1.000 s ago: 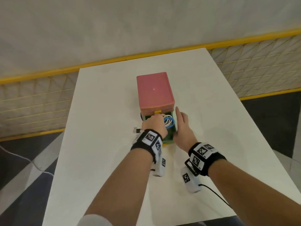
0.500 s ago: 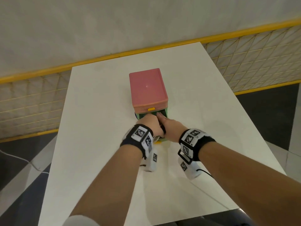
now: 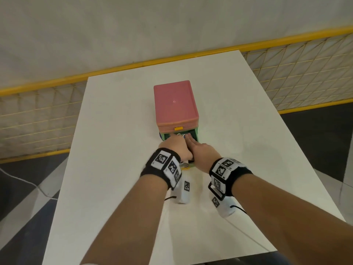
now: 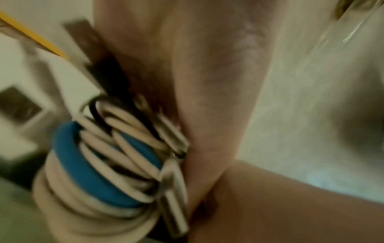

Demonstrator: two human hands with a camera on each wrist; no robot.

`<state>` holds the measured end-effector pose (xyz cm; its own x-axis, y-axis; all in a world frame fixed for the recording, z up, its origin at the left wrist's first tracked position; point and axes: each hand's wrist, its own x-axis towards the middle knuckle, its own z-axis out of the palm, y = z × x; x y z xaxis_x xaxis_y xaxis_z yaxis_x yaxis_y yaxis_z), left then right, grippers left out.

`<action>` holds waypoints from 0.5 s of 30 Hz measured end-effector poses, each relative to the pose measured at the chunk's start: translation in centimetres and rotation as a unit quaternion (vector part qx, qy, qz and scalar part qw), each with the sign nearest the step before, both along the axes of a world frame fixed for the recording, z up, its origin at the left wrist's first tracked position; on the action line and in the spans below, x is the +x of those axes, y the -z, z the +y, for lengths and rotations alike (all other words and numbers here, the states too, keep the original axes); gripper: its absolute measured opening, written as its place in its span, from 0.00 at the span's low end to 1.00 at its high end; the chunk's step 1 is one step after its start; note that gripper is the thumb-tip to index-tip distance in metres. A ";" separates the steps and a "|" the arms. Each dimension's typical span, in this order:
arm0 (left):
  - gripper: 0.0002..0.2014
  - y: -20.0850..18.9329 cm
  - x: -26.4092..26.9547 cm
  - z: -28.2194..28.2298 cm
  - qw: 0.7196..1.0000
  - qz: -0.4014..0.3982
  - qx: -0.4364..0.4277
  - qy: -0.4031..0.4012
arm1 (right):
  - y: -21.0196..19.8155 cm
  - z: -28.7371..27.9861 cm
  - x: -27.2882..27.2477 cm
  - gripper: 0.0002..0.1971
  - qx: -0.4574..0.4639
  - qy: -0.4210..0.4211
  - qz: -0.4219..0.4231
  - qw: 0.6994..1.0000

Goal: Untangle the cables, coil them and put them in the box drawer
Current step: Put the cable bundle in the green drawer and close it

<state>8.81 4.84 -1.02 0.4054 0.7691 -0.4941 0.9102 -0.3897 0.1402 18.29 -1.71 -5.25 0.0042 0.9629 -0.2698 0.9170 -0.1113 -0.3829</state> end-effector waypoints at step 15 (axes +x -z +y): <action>0.49 1.6 -1.1 -0.4 0.990 -0.109 -0.034 -0.089 | 0.7 -0.8 0.6 0.34 0.069 0.019 0.066 0.995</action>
